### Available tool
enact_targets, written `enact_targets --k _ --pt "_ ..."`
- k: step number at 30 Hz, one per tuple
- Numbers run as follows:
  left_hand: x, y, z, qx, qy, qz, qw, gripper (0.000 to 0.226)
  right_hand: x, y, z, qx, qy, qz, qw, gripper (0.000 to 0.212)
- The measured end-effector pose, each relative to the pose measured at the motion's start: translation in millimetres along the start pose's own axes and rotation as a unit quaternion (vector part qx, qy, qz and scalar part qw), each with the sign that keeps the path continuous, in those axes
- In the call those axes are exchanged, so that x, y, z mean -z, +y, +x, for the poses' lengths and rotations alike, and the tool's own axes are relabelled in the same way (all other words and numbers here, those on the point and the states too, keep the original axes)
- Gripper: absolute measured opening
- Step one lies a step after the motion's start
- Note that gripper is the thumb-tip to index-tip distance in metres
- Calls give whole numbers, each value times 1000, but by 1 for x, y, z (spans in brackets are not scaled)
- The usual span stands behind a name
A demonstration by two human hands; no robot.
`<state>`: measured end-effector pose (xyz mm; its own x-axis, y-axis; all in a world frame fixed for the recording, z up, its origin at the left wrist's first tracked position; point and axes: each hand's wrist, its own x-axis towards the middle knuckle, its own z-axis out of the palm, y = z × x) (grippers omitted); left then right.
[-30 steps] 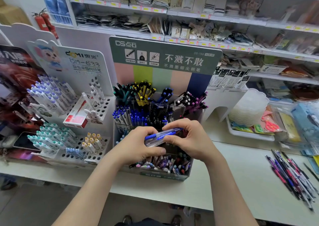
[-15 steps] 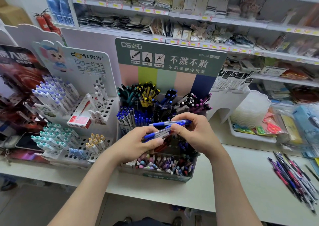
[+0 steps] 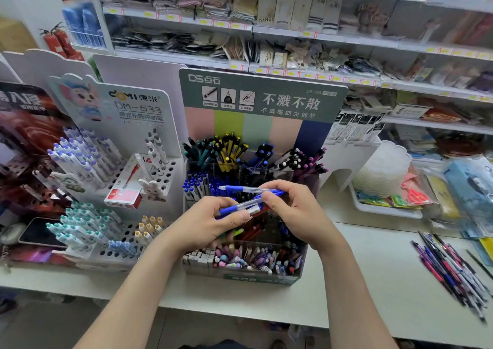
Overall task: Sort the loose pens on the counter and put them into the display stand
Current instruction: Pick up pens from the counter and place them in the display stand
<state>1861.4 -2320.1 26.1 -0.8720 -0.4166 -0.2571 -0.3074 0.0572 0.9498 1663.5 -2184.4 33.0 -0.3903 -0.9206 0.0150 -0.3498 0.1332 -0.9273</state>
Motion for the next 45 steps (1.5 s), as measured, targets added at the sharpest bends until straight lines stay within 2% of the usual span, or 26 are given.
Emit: enact_targets --k 3,5,8,12,14,16,18,21,24,28,33,36,41,45 --pt "8 -6 -6 6 4 15 1000 30 -3 5 0 1 37 18 999 14" --pt "17 -12 -12 12 31 79 996 25 -7 4 2 8 71 48 996 15" --pt "28 -25 -13 14 137 156 978 33 -13 -1 6 27 154 43 987 15" --pt "19 -36 -2 21 335 79 939 45 -32 -1 9 53 194 -81 976 14" --pt "15 -31 2 25 374 50 926 48 -39 -3 10 79 205 -162 962 15" --pt "11 -23 5 28 386 47 921 37 -36 -11 15 110 196 -226 948 13" --pt "10 -21 10 19 383 64 921 26 -26 -23 21 116 150 -278 942 13" --pt "8 -29 17 26 359 119 925 29 -19 -38 28 108 78 -352 926 15" --pt "7 -32 18 18 335 123 934 33 -17 -43 31 111 70 -384 914 17" --pt "12 -36 16 -24 303 135 943 16 -29 -44 37 89 9 -451 888 19" --pt "10 -41 17 -30 367 146 918 9 -55 -44 54 34 -65 -498 864 4" --pt "10 -43 20 -38 370 168 913 11 -65 -49 61 18 -68 -507 859 8" --pt "12 -45 18 -18 381 196 903 23 -65 -61 68 59 -13 -509 859 19" --pt "17 -50 16 -17 389 188 902 19 -65 -59 65 82 30 -527 845 25"
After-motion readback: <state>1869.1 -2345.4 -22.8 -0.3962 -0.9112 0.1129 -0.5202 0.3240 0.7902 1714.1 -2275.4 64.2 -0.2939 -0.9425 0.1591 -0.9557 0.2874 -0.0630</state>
